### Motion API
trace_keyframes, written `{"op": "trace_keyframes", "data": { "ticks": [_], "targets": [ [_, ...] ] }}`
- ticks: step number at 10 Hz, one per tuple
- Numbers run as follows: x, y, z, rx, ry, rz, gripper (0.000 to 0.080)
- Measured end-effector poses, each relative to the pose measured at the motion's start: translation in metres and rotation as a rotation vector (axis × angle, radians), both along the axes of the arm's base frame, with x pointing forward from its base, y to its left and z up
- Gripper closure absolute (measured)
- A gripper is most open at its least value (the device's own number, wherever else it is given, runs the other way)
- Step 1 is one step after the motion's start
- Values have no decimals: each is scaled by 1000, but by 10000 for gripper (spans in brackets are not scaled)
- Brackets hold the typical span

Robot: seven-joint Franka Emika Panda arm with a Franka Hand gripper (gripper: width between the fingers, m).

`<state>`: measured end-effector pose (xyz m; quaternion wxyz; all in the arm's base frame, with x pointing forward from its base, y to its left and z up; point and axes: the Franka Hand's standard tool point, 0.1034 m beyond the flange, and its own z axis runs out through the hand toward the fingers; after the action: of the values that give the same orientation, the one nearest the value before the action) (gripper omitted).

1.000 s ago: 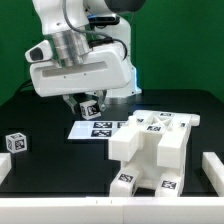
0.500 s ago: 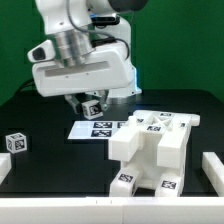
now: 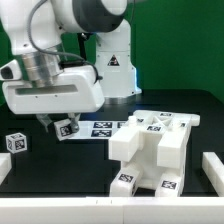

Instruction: Assemble chair

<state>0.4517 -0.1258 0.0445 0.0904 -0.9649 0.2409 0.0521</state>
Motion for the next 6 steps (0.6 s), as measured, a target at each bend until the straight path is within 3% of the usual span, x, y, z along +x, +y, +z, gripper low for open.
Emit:
{"op": "trace_keyframes", "data": {
  "ticks": [4,6],
  "targets": [
    [-2,-1,-3,-1,8,-6,400],
    [-3,-7,-17,-19,48,-100,400]
  ]
}}
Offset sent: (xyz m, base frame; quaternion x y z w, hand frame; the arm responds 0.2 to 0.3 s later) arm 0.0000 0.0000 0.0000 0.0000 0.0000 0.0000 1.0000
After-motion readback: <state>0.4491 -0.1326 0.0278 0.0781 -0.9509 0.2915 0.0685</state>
